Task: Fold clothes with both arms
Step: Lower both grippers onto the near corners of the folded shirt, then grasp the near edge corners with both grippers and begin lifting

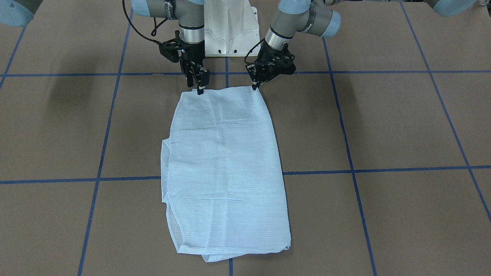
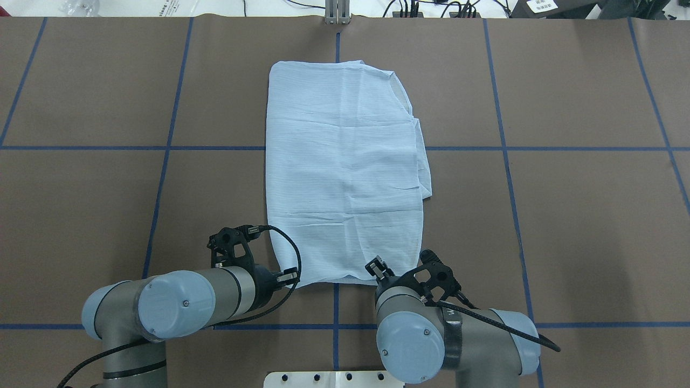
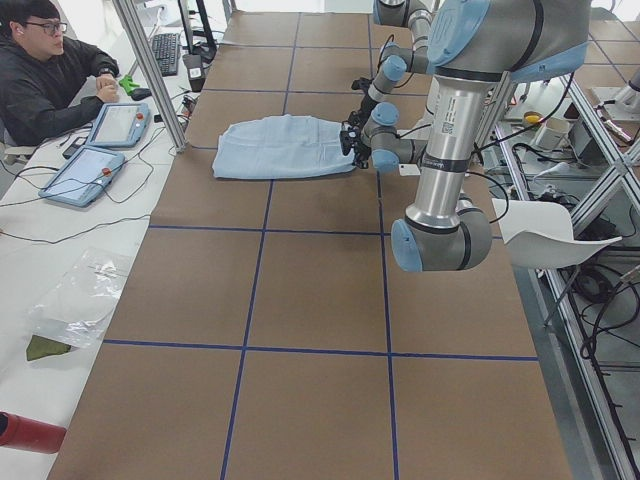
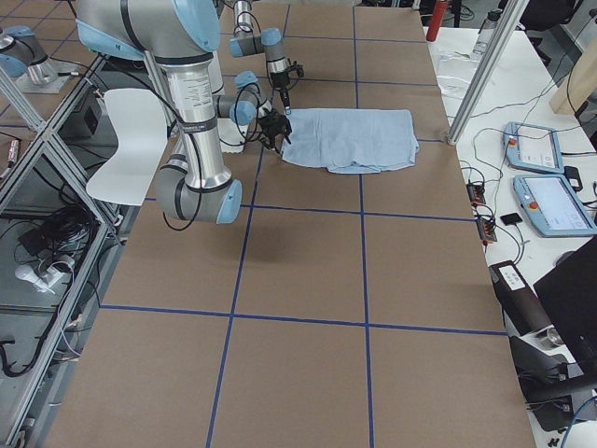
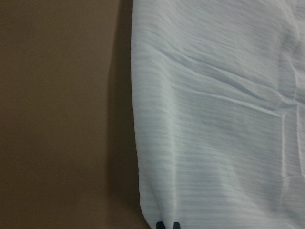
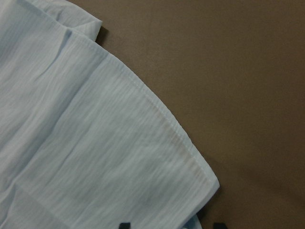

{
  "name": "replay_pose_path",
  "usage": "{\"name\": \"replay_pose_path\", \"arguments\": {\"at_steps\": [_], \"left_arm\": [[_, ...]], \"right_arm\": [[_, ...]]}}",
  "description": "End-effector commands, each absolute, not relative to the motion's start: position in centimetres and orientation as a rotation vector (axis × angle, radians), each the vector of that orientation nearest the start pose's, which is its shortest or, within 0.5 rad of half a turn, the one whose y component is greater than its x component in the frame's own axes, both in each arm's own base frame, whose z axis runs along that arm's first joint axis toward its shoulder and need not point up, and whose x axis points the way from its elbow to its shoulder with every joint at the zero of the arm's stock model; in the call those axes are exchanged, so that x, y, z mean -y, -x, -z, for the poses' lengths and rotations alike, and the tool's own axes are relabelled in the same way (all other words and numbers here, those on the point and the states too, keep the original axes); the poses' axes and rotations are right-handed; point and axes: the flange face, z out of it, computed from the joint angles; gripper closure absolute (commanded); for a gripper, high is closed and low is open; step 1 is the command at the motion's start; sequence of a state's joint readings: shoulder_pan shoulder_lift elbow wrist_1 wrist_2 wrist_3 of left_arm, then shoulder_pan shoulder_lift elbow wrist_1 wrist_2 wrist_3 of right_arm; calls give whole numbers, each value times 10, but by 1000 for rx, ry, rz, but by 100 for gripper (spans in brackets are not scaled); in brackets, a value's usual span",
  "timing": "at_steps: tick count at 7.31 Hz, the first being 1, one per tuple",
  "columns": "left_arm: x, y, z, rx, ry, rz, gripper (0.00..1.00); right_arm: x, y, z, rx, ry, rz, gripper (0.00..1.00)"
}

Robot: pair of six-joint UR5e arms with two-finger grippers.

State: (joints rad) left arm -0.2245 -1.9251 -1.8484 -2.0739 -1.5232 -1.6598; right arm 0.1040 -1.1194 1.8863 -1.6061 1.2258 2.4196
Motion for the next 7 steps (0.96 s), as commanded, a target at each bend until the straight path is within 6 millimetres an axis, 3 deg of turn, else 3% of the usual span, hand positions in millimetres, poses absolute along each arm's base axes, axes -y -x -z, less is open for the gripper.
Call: {"name": "replay_pose_path", "arguments": {"at_steps": [1, 4, 5, 7], "left_arm": [[268, -550, -282, -1133, -121, 305, 100], [268, -550, -281, -1134, -121, 305, 100], [268, -550, -282, -1133, -123, 305, 100], [268, -550, -282, -1133, -123, 305, 100]], "right_arm": [[225, 588, -279, 828, -49, -1027, 39], [225, 593, -284, 815, -60, -1024, 39], [225, 594, -285, 814, -67, -1027, 48], [227, 597, -284, 820, -80, -1035, 100]]}}
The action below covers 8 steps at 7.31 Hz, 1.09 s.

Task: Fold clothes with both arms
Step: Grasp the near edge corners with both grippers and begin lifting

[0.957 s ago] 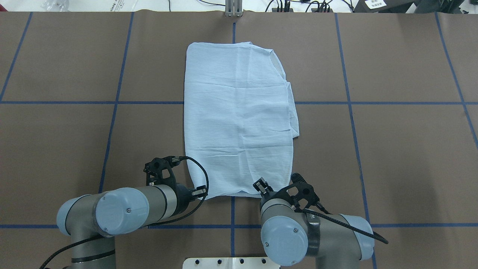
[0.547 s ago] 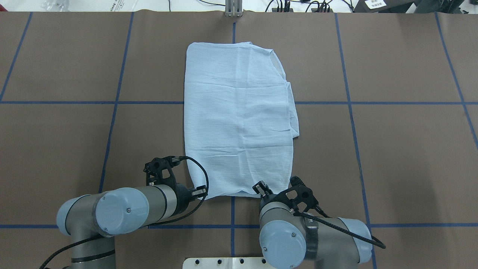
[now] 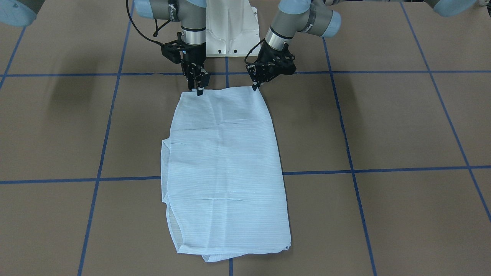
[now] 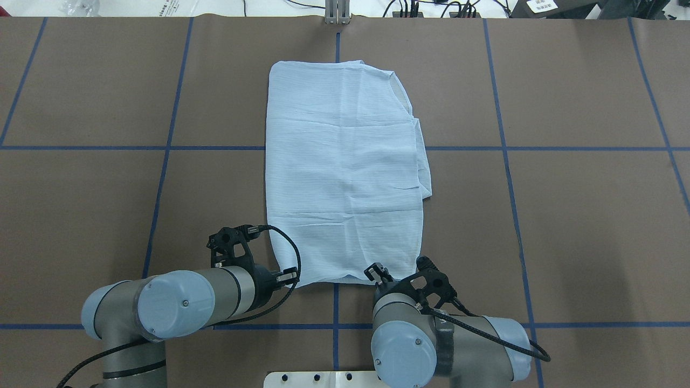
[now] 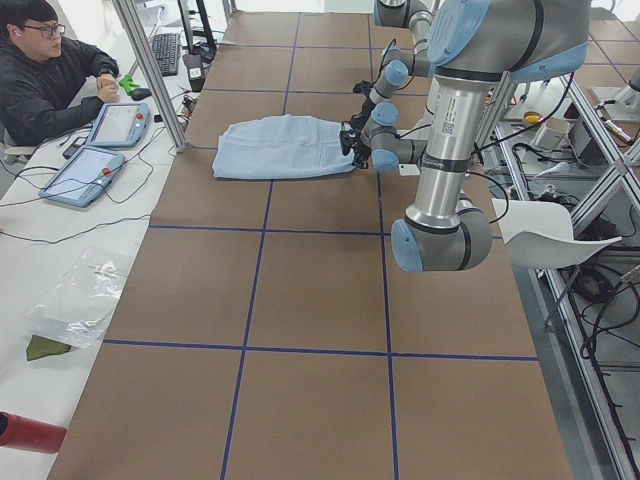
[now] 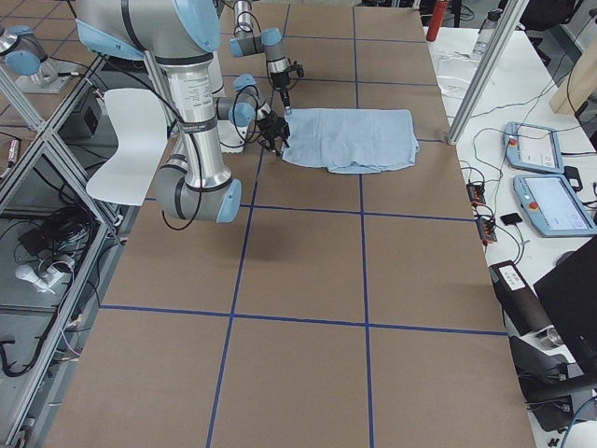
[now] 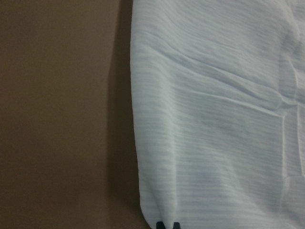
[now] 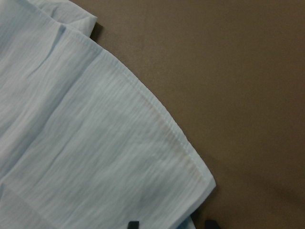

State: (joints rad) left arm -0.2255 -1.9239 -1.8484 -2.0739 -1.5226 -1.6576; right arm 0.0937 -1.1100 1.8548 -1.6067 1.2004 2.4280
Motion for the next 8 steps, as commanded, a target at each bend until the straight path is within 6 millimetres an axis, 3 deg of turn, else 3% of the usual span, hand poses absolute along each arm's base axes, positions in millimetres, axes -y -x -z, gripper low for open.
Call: {"name": "replay_pose_path", "arguments": {"at_steps": [1, 8], "left_arm": [[268, -550, -282, -1133, -122, 304, 100], [268, -550, -282, -1133, -122, 304, 100]], "right_arm": [[227, 596, -282, 824, -78, -1040, 100], [232, 592, -277, 835, -76, -1053, 100]]}}
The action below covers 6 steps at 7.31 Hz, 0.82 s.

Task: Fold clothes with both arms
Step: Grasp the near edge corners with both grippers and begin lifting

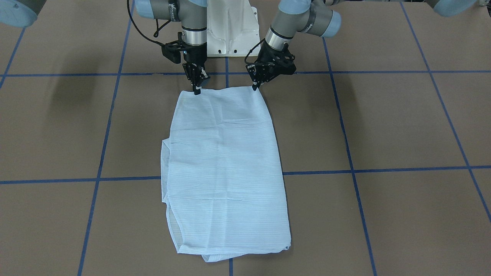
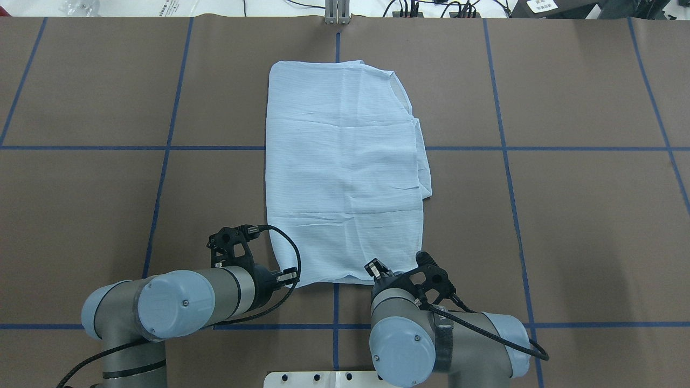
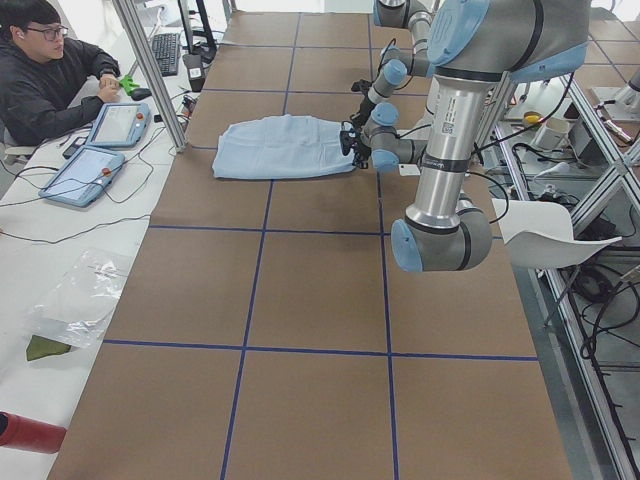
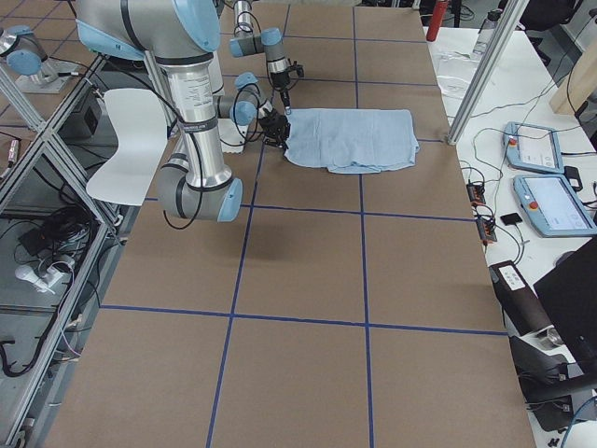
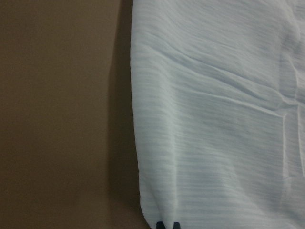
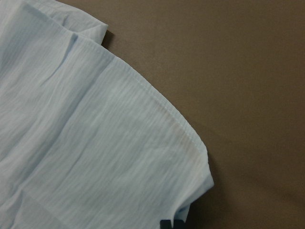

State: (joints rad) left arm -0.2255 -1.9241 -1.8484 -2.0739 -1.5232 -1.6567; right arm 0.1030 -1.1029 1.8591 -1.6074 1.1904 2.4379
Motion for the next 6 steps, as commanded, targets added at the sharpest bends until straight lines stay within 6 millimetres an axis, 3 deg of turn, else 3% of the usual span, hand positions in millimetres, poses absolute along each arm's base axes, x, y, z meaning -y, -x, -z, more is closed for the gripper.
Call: {"name": "replay_pose_path", "arguments": {"at_steps": [1, 2, 4, 5, 6], "left_arm": [[268, -550, -281, -1134, -122, 304, 100], [267, -545, -274, -1149, -124, 301, 100], [262, -515, -243, -1223, -128, 296, 100], [258, -494, -229, -1259, -131, 294, 100], [250, -465, -214, -1284, -129, 292, 100]], "right_arm": [[233, 591, -276, 837, -76, -1055, 100], [237, 584, -268, 855, -73, -1062, 100], [240, 553, -240, 918, -52, -1072, 100], [232, 532, -225, 888, -69, -1061, 100], [209, 499, -197, 887, -52, -1026, 100]]}}
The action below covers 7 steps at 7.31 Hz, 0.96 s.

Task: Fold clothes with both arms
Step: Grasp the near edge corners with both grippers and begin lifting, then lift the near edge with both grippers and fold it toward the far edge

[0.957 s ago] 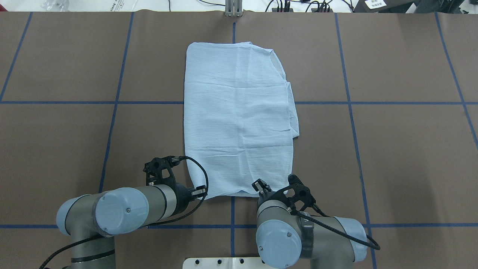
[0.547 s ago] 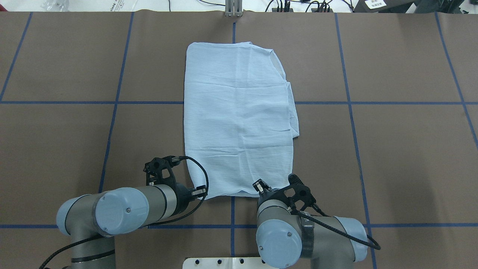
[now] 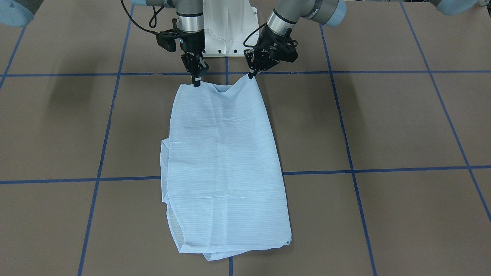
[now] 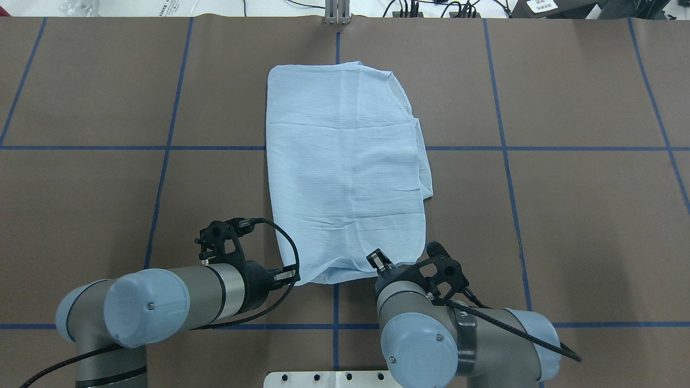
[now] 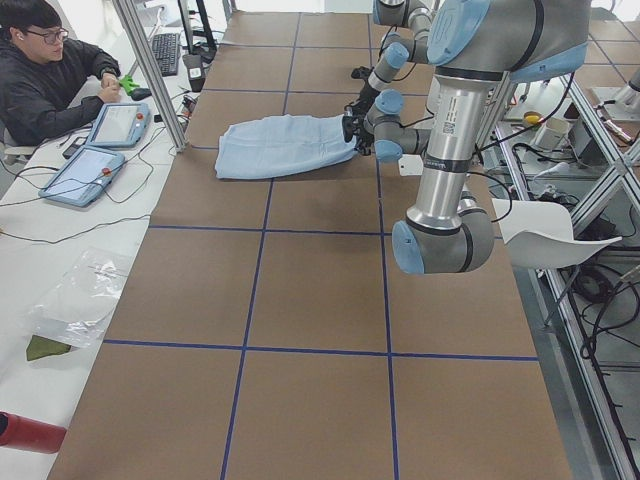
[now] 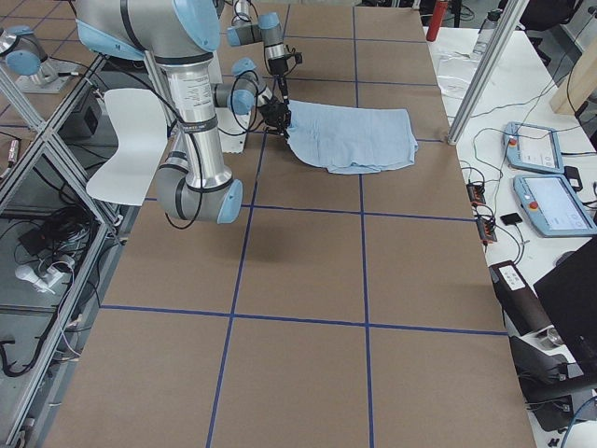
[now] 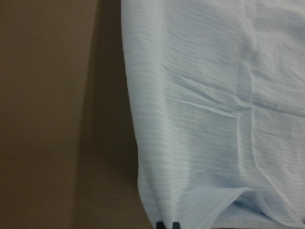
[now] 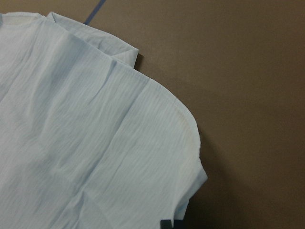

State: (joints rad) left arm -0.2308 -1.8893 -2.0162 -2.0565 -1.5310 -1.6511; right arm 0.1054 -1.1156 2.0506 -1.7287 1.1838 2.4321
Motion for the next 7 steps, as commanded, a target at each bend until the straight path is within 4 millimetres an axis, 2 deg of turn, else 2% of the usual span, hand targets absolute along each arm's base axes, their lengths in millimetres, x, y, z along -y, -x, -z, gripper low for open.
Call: {"name": "replay_pose_path", "arguments": {"at_steps": [1, 2, 3, 4, 5, 6, 7], "left_arm": [[240, -432, -190, -1287, -121, 295, 100], [229, -401, -166, -1294, -103, 281, 100], [218, -370, -147, -1317, -62, 248, 100], [216, -362, -141, -1304, -44, 236, 100], [222, -381, -153, -1258, -45, 238, 100], [235, -409, -171, -1197, -62, 253, 100], [273, -431, -173, -1160, -112, 288, 100]], "right_arm": [[181, 462, -172, 900, -21, -979, 100], [167, 437, -160, 897, -4, -954, 100], [165, 417, -150, 924, 12, -952, 100], [169, 415, -148, 927, 6, -952, 100], [172, 427, -155, 902, -30, -939, 100], [185, 450, -160, 870, -118, -909, 100], [207, 467, -154, 862, -170, -921, 100]]}}
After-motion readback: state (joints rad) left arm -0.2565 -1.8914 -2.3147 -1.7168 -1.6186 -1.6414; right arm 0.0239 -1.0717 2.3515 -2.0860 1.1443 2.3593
